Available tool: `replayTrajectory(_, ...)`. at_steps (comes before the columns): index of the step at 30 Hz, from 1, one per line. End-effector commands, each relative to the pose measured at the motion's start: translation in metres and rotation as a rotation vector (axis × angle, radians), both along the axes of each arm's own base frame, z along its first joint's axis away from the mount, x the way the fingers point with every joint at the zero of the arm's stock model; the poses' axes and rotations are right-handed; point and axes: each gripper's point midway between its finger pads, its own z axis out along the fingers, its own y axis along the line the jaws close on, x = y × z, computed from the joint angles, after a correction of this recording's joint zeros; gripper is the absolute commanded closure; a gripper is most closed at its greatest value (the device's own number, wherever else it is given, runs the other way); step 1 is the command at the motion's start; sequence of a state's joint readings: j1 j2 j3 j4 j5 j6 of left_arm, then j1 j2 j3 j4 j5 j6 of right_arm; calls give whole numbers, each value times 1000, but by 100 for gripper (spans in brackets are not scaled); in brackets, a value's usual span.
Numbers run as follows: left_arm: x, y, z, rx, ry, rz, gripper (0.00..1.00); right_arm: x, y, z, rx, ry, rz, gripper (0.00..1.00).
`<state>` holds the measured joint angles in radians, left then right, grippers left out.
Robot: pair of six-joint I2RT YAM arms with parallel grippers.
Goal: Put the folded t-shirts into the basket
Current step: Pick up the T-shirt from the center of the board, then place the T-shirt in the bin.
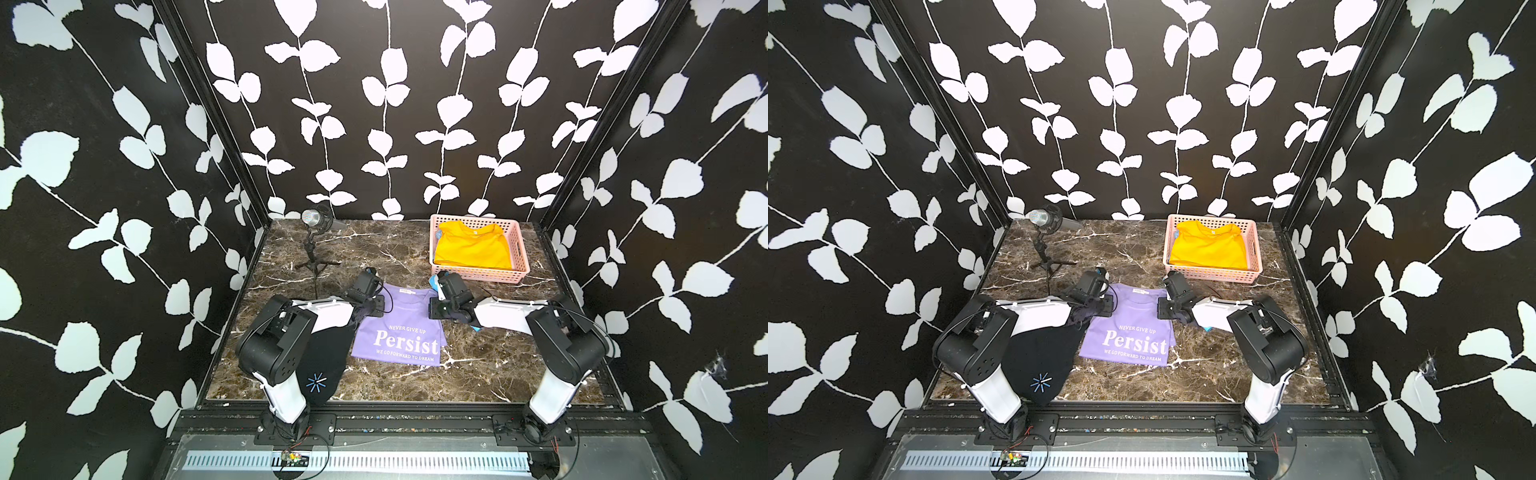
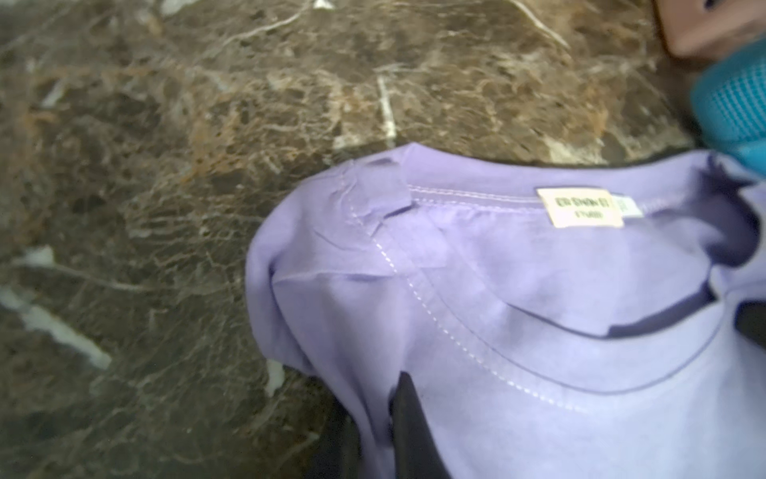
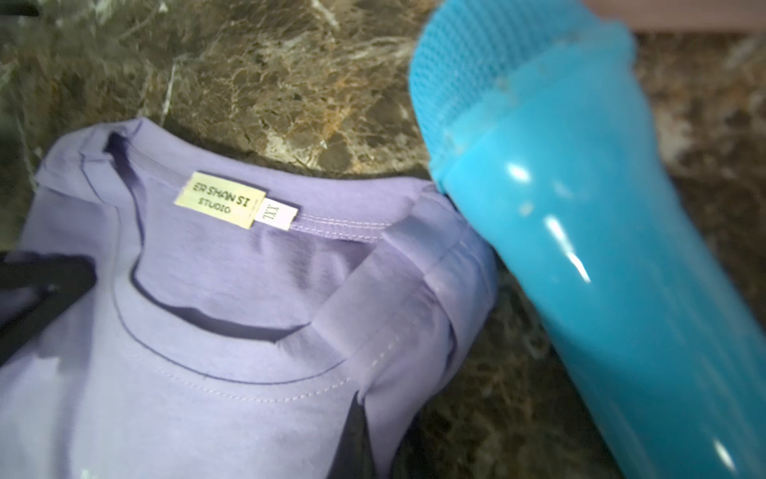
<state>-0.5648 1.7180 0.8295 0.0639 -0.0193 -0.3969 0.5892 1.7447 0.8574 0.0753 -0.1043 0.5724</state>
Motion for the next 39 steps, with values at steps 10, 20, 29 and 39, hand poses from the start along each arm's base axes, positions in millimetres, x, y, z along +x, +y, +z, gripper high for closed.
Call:
replayTrajectory(10, -20, -6, 66, -202, -100, -5, 100, -1, -5, 72, 140, -211, -44, 100)
replayTrajectory(20, -29, -36, 149, -417, -211, -67, 100, -8, -28, 147, 112, -337, -71, 100)
replayTrajectory(29, -20, -83, 219, -447, -304, -158, 100, -3, -62, 208, 7, -379, -91, 100)
replayTrajectory(39, 3, -148, 255, -433, -330, -265, 100, 30, -118, 240, -64, -374, -186, 100)
